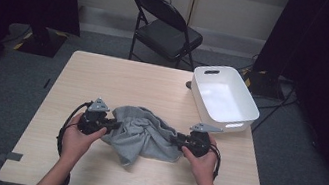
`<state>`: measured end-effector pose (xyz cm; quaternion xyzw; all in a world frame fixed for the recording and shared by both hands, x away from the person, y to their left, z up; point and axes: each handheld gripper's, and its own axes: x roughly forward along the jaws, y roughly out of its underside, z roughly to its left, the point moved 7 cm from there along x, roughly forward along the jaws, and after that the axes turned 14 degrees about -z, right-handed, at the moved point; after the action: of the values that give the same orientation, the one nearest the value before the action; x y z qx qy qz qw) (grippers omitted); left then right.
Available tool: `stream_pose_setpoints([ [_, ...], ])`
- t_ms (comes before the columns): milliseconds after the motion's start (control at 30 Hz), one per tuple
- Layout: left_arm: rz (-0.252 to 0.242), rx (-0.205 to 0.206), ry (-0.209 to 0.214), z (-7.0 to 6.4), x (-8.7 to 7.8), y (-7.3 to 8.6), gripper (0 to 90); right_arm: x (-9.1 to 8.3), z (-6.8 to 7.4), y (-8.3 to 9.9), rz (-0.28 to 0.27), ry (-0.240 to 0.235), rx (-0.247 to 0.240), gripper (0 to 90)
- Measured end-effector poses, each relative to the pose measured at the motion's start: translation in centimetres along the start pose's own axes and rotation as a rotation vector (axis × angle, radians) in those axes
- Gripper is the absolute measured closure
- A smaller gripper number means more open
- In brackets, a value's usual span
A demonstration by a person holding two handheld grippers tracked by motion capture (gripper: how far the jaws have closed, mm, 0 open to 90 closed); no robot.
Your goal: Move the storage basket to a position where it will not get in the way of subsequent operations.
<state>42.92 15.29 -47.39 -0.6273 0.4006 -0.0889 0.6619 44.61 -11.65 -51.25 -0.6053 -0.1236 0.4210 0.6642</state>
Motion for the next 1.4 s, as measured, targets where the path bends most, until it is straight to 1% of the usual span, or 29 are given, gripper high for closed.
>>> stream_pose_setpoints([
  [67, 0.002, 0.001, 0.001, 0.2, -0.2, -0.2, 82.0, -0.1, 0.0, -0.5, -0.013, -0.001, -0.002, 82.9],
  [100, 0.002, 0.001, 0.001, 0.2, -0.2, -0.2, 82.2, -0.2, 0.0, -0.7, -0.014, -0.009, 0.001, 83.4],
  [167, -0.005, -0.005, 0.003, 0.3, -0.5, -0.7, 82.6, -0.4, 0.1, -1.6, -0.020, -0.015, 0.001, 84.1],
  [200, -0.005, -0.003, 0.005, 0.4, -0.7, -0.9, 82.7, -0.6, 0.3, -2.3, -0.028, -0.028, 0.008, 84.3],
  [300, -0.012, -0.002, 0.004, 0.3, -1.0, -1.6, 83.1, -1.3, 0.4, -3.8, -0.033, -0.034, 0.015, 84.7],
  [333, -0.013, -0.001, 0.004, 0.3, -1.2, -1.9, 83.2, -1.6, 0.4, -4.4, -0.039, -0.034, 0.016, 84.8],
  [400, -0.023, 0.001, 0.011, 0.1, -1.6, -2.7, 83.6, -2.2, 0.5, -5.6, -0.053, -0.043, 0.038, 85.0],
  [467, -0.033, 0.005, 0.015, -0.1, -1.9, -3.5, 83.8, -2.8, 0.4, -6.5, -0.060, -0.036, 0.041, 85.1],
  [500, -0.033, 0.005, 0.015, -0.1, -1.9, -3.5, 83.9, -2.8, 0.4, -6.5, -0.060, -0.036, 0.041, 85.1],
  [533, -0.042, 0.014, 0.015, -0.2, -2.2, -4.3, 83.9, -3.3, 0.4, -7.5, -0.070, -0.036, 0.061, 85.2],
  [667, -0.051, 0.024, 0.013, -0.4, -2.8, -5.7, 84.2, -4.2, 0.4, -8.9, -0.070, -0.030, 0.071, 85.3],
  [733, -0.059, 0.028, 0.010, -0.4, -3.0, -6.2, 84.2, -4.6, 0.7, -9.7, -0.071, -0.039, 0.080, 85.3],
  [800, -0.059, 0.032, 0.007, -0.4, -3.3, -6.7, 84.2, -4.9, 0.8, -10.3, -0.068, -0.036, 0.068, 85.3],
  [833, -0.059, 0.032, 0.007, -0.4, -3.3, -6.7, 84.3, -4.9, 0.8, -10.3, -0.068, -0.036, 0.068, 85.3],
  [867, -0.066, 0.035, 0.008, -0.4, -3.5, -7.3, 84.2, -5.2, 1.1, -11.0, -0.071, -0.042, 0.062, 85.3],
  [933, -0.067, 0.037, 0.004, -0.4, -3.7, -7.6, 84.3, -5.4, 1.3, -11.6, -0.072, -0.046, 0.057, 85.4],
  [1000, -0.074, 0.035, 0.007, -0.5, -4.0, -8.1, 84.4, -5.7, 1.5, -12.3, -0.072, -0.043, 0.041, 85.4],
  [1033, -0.074, 0.035, 0.007, -0.5, -4.0, -8.1, 84.4, -5.9, 1.6, -12.7, -0.077, -0.046, 0.038, 85.4],
  [1067, -0.079, 0.040, 0.005, -0.6, -4.3, -8.6, 84.4, -6.1, 1.8, -13.1, -0.083, -0.050, 0.034, 85.4],
  [1100, -0.079, 0.040, 0.005, -0.6, -4.3, -8.6, 84.4, -6.3, 2.0, -13.4, -0.086, -0.047, 0.031, 85.3],
  [1133, -0.083, 0.046, 0.003, -0.7, -4.7, -9.1, 84.5, -6.5, 2.1, -13.7, -0.090, -0.048, 0.031, 85.4],
  [1200, -0.095, 0.047, 0.004, -0.9, -5.1, -9.7, 84.5, -6.8, 2.3, -14.1, -0.093, -0.046, 0.028, 85.4],
  [1233, -0.100, 0.050, 0.002, -1.0, -5.3, -10.0, 84.5, -6.9, 2.4, -14.3, -0.096, -0.045, 0.034, 85.4],
  [1267, -0.101, 0.054, 0.001, -1.1, -5.5, -10.2, 84.6, -7.0, 2.6, -14.4, -0.103, -0.053, 0.038, 85.4],
  [1333, -0.109, 0.057, 0.003, -1.3, -5.7, -10.6, 84.6, -7.3, 2.7, -14.6, -0.108, -0.056, 0.037, 85.4],
  [1400, -0.107, 0.066, 0.006, -1.6, -6.0, -10.8, 84.6, -7.6, 3.1, -14.7, -0.113, -0.065, 0.021, 85.4],
])
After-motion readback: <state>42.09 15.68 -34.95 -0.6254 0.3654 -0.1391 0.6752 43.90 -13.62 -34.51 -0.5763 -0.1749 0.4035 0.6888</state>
